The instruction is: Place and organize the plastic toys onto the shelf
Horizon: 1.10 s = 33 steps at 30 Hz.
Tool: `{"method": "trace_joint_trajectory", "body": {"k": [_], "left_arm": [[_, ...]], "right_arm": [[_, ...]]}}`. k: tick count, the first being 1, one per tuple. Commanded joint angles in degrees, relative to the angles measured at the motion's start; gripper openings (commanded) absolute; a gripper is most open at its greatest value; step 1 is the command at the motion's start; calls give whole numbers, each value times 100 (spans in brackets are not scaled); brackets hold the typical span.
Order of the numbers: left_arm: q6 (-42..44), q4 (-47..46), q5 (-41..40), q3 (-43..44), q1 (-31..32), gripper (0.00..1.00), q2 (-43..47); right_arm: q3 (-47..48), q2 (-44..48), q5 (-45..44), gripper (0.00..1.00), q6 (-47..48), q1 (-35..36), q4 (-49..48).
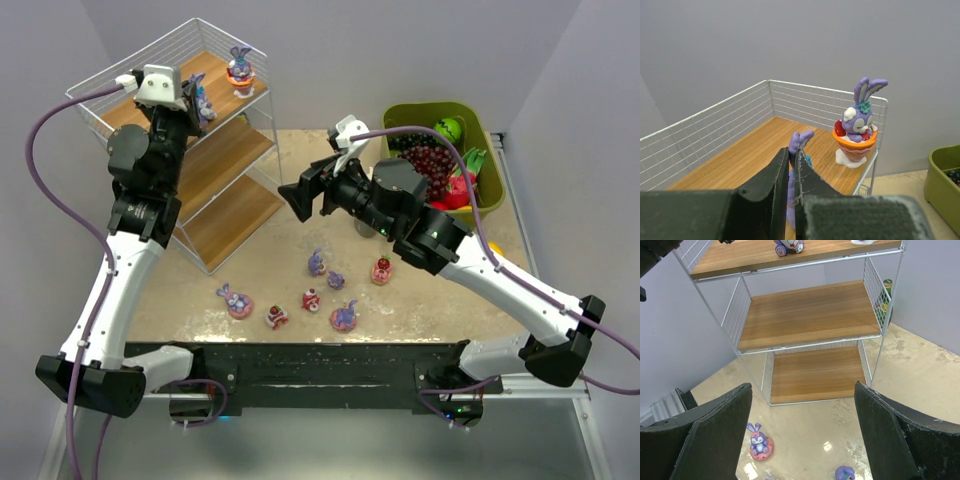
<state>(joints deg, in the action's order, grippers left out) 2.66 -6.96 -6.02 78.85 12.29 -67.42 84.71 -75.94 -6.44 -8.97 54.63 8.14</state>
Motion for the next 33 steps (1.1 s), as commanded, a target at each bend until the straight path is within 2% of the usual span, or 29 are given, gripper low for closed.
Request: {"method": "trace_joint_trajectory", "body": {"k": [1,8,15,21,25,33], "left_arm": [[112,-148,-22,157,-52,13,-87],[104,-121,22,227,-61,18,-140],[86,-77,101,350,-61,28,-149],[95,-69,145,359,-61,31,-96],[86,-51,171,394,-52,41,-44],[7,46,189,579,-60,67,79]], "right_arm": [[2,-35,55,86,-61,-32,-278],[-42,-44,55,86,-87,-40,-304],[-60,-44,64,86,-122,-49,-313],[-68,-35,81,86,-131,-67,-313],[-60,-44,99,86,-140,-67,-304],[107,-184,283,86,-245,-102,-234]]}}
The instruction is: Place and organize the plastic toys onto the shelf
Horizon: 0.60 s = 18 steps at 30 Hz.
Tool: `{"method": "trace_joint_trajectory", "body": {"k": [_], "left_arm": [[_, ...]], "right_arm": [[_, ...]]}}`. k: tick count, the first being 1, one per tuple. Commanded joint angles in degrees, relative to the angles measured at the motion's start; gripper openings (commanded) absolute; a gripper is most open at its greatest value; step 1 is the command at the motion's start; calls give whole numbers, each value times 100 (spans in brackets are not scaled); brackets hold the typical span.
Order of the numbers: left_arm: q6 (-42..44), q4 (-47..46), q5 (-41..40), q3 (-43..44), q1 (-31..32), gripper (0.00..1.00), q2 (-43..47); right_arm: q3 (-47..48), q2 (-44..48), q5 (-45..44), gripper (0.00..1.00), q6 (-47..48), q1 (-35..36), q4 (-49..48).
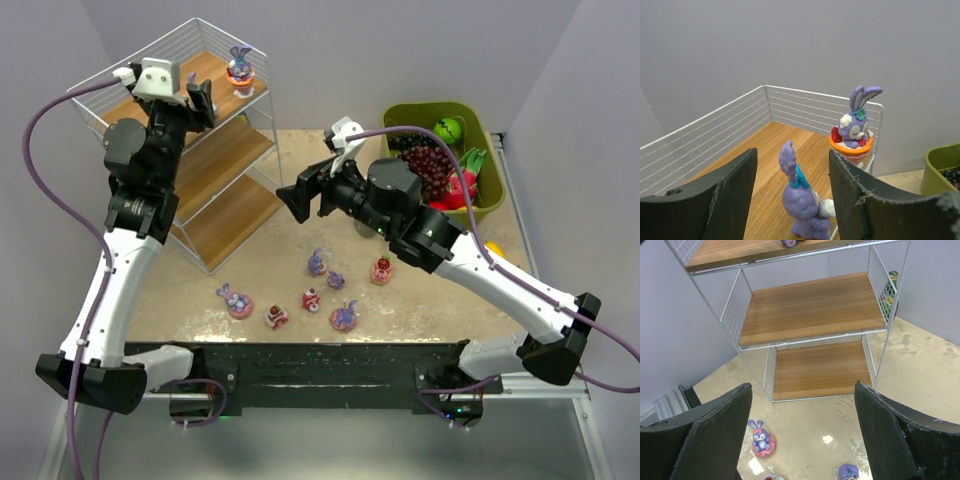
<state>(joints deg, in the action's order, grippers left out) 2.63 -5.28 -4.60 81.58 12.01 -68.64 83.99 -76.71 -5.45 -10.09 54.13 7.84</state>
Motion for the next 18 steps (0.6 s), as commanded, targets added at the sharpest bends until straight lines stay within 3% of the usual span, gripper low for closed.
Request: {"method": "trace_joint_trajectory", "body": {"k": [1,7,12,15,16,18], "left_arm": [[9,-123,38,314,-32,73,246],[-79,18,3,499,-32,84,316],[-455,518,38,964,-32,83,316],[-790,1352,336,1412,-32,68,264],[-869,1537,415,1509,-32,57,246],[-1133,1994,660,1720,-32,44,263]], "right_arm": [[197,-125,202,86,-134,-52,-203],[303,-222,317,86,-195,-69,-203],[303,-239,291,86,-248,-87,-169],[303,-231,255,86,-318,-78,-98],[311,-239,203,86,-327,-87,-81],[311,-231,168,86,-362,-95,-19]]}}
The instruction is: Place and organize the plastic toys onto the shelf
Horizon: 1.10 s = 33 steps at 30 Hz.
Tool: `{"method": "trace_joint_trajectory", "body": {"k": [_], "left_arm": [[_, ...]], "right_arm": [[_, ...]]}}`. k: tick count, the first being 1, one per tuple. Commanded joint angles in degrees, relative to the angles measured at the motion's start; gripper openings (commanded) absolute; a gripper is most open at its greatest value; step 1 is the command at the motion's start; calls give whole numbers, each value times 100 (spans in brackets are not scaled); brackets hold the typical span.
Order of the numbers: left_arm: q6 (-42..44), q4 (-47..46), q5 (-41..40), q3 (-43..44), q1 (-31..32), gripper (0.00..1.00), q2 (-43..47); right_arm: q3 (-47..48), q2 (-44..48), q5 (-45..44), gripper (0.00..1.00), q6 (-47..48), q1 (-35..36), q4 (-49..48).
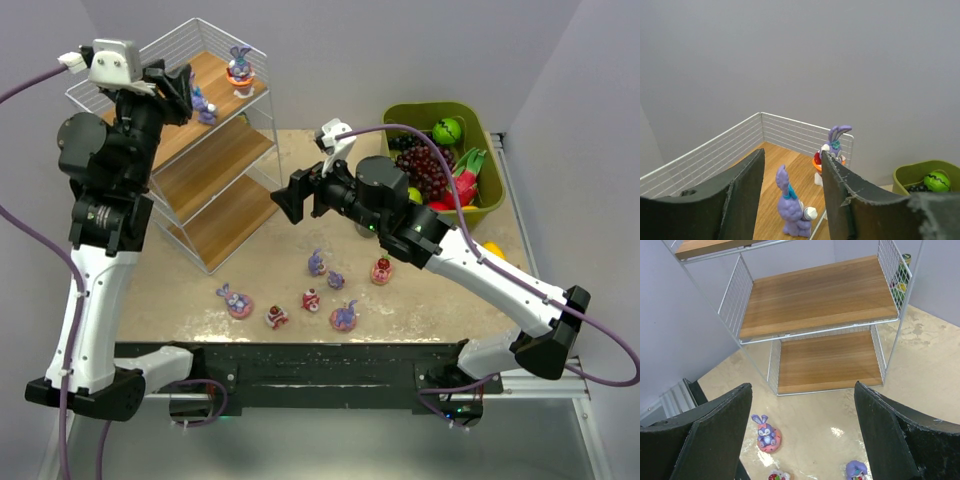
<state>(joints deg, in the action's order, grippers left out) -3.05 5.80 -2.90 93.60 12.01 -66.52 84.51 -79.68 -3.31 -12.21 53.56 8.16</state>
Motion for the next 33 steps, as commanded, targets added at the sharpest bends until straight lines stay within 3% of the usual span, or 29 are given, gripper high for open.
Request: {"method": "trace_joint_trajectory", "body": {"k": [1,4,6,10,20,33], "left_arm": [[-644,1001,587,553,-32,31,52],[-925,1300,1141,589,-32,6,69],[-1092,1485,1422,554,-32,0,17],[-1321,1590,1494,282,-23,0,-27],[-1795,2258,1388,598,-32,0,-511],[-1866,2689,721,826,-32,0,-775]], "right_arm": [[259,75,-64,86,-159,-39,-43],[259,49,-82,86,-229,-65,18],[259,49,-82,85,-264,-74,45],[250,49,-47,85,-282,-100,54],[119,128,-91,85,-326,-144,54],[39,154,-126,85,-335,-214,-8]]}}
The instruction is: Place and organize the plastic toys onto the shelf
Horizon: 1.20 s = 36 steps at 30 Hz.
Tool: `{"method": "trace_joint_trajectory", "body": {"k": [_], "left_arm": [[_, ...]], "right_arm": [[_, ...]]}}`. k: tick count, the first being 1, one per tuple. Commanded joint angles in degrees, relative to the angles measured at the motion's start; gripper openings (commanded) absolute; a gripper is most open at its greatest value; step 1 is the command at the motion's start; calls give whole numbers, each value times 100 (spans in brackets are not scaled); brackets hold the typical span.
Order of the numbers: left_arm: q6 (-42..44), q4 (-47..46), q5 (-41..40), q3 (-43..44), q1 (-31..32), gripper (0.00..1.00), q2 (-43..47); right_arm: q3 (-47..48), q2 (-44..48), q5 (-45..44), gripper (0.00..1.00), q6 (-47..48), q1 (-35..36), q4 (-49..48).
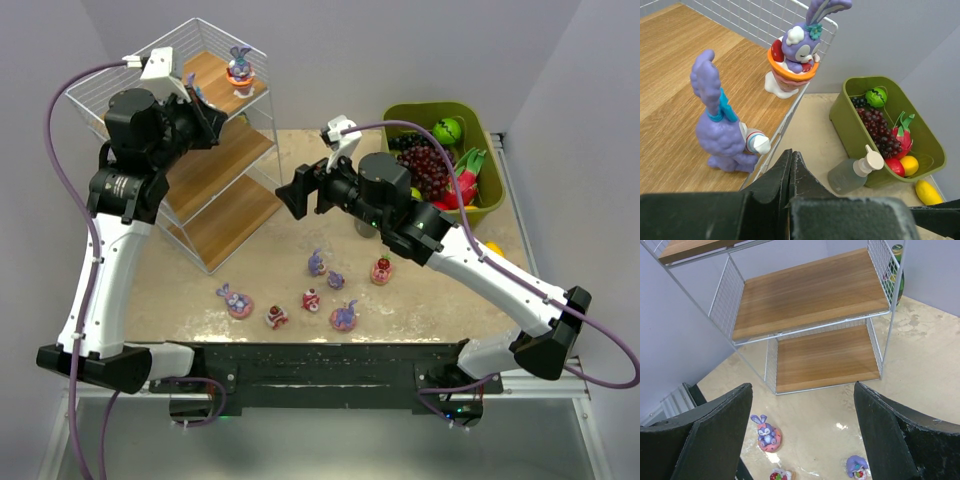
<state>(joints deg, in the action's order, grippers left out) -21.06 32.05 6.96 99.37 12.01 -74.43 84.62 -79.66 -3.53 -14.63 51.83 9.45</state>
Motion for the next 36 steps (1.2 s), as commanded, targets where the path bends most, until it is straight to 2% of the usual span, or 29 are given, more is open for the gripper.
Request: {"method": "trace_joint_trajectory", "body": {"k": [1,16,26,31,36], "left_arm": [[-39,125,-300,258,-32,0,8],[190,266,-679,179,-32,0,17],[286,187,-1285,-14,-32,0,113],[295,205,-1189,-23,-32,0,192],[365,74,-522,-94,-32,0,280]], "right_arm": [[20,161,-95,85,-84,-42,-145],[55,126,-16,85,-48,-86,-181],[-16,196,-51,85,-57,-86,-190],[-7,170,-42,85,-57,-86,-207],[11,161,-34,85,-57,-94,-181]]}}
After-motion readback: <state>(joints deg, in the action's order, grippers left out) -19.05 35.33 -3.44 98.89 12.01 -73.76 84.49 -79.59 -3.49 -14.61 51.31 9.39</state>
